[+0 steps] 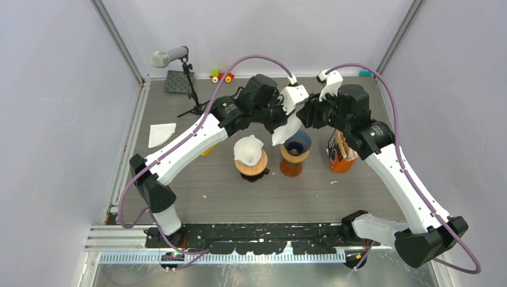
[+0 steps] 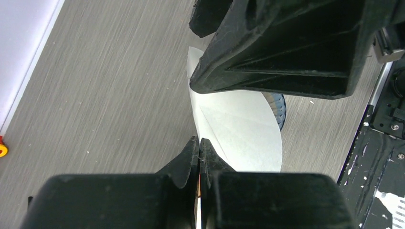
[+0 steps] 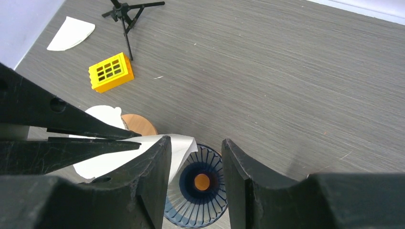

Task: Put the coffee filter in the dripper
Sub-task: Place the coffee filter in the coffee dripper.

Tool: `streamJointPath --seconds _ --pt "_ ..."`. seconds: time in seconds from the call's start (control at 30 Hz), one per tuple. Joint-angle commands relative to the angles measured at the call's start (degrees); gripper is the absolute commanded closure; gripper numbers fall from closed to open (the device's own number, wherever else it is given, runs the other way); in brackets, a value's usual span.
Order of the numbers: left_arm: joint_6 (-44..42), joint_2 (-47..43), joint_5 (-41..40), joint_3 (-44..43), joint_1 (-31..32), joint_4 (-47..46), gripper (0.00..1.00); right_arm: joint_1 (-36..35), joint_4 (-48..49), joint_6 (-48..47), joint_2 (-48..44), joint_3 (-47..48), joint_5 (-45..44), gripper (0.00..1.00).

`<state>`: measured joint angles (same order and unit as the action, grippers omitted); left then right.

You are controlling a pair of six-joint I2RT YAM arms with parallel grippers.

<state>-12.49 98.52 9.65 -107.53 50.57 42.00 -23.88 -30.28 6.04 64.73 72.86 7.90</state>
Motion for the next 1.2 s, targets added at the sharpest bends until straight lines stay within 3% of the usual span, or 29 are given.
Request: streamJointPath --seconds 0.0,0.4,0.77,0.87,1.0,1.17 --pt "-1.5 -1.5 2.4 -0.6 0.1 1.1 1.0 -0.1 0.6 -3.2 -1.8 0.9 2.4 0.52" --pt "-0.9 -1.4 6.2 -1.4 0.1 1.8 1.0 -0.1 0.8 -3.8 -4.0 -1.6 4.8 0.71" --pt "1.7 -0.1 6.7 -2.4 0.2 0.3 1.0 -0.1 -0.5 1.3 -6.5 -3.8 -0.5 0.99" --pt "3.1 1.5 7.0 -3.8 0.2 0.7 1.0 -0.1 -2.9 3.7 -5.3 -3.3 -2.0 1.0" --pt "4.4 3.1 6.4 -4.4 0.1 0.4 0.93 -0.1 -5.1 5.9 -4.6 -3.3 -4.3 1.0" --pt "8.3 4.2 2.6 -4.5 0.1 -0.3 0.73 0.5 -6.5 9.4 -3.5 -3.7 -5.6 1.0"
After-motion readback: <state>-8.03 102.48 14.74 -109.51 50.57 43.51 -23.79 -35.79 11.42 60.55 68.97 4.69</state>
